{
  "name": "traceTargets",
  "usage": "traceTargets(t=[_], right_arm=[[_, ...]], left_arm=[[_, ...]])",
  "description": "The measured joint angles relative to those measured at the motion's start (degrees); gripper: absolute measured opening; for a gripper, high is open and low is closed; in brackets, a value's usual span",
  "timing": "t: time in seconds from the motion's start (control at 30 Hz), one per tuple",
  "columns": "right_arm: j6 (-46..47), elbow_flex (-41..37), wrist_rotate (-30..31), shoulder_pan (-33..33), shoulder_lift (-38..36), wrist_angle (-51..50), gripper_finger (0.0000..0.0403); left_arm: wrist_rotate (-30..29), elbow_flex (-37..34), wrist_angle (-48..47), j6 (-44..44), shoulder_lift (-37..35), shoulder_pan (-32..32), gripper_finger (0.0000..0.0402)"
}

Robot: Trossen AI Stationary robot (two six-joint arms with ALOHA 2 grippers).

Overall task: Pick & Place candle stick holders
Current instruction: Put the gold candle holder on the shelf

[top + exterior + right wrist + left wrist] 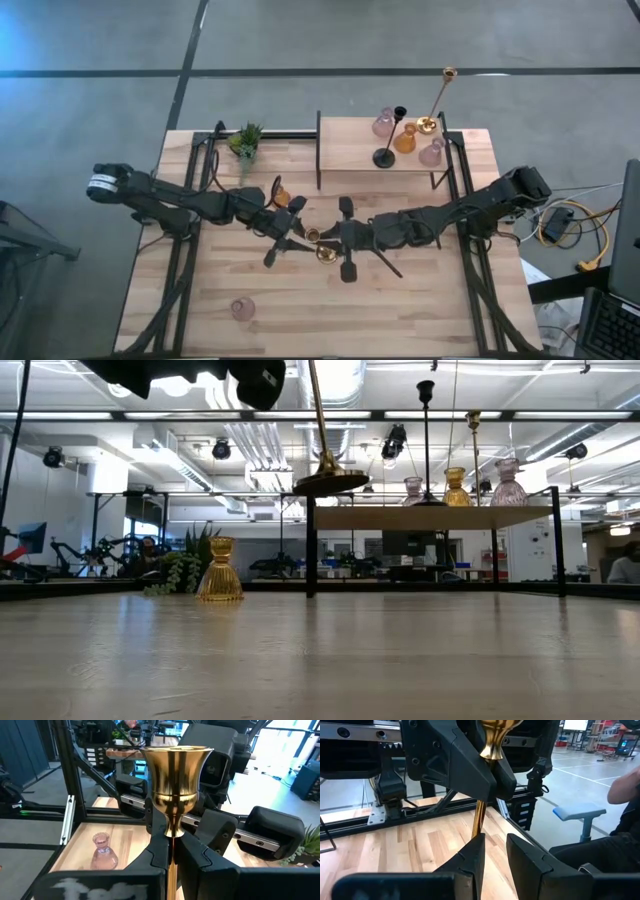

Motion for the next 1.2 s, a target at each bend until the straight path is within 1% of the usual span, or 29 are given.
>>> traceTargets(t=[0.07,0.2,0.3,0.4,0.5,0.57,0.77,1.0,1.2], right_arm=[[-0.01,0.00,-0.03,0.00,0.00,-0.03,0.0011],[0.29,0.00,-0.88,0.24,0.00,0.21,0.0011],[0.24,0.02,-0.87,0.26,0.00,0.07,0.0011],[0.21,0.13,-0.48,0.20,0.00,-0.81,0.0011],[0.20,0.17,-0.44,0.22,0.00,-1.18,0.0011],[0.22,0.17,-0.45,0.24,0.00,-1.18,0.0011],[0.20,0.17,-0.42,0.20,-0.02,-1.17,0.0011],[-0.50,0.20,-0.37,0.19,-0.07,-0.76,0.0011],[-1.30,0.20,-0.35,0.20,-0.07,0.73,0.0011]], left_arm=[[-0.32,-0.02,-0.22,0.14,0.00,0.02,0.0088],[-4.06,0.03,-1.49,0.17,-0.14,0.26,0.0088],[-5.22,0.07,-2.13,0.58,-0.33,0.22,0.0088],[-4.53,0.05,-2.14,0.53,-0.37,0.20,0.0088],[-1.30,-0.04,-2.41,0.33,-0.63,0.22,0.0088],[-0.37,-0.04,-2.29,0.05,-0.99,0.20,0.0088],[-0.19,0.22,-2.32,0.09,-1.29,0.20,0.0088],[0.02,0.44,0.76,0.19,-1.25,0.20,0.0088],[0.01,0.44,1.36,0.60,-1.21,0.17,0.0088]])
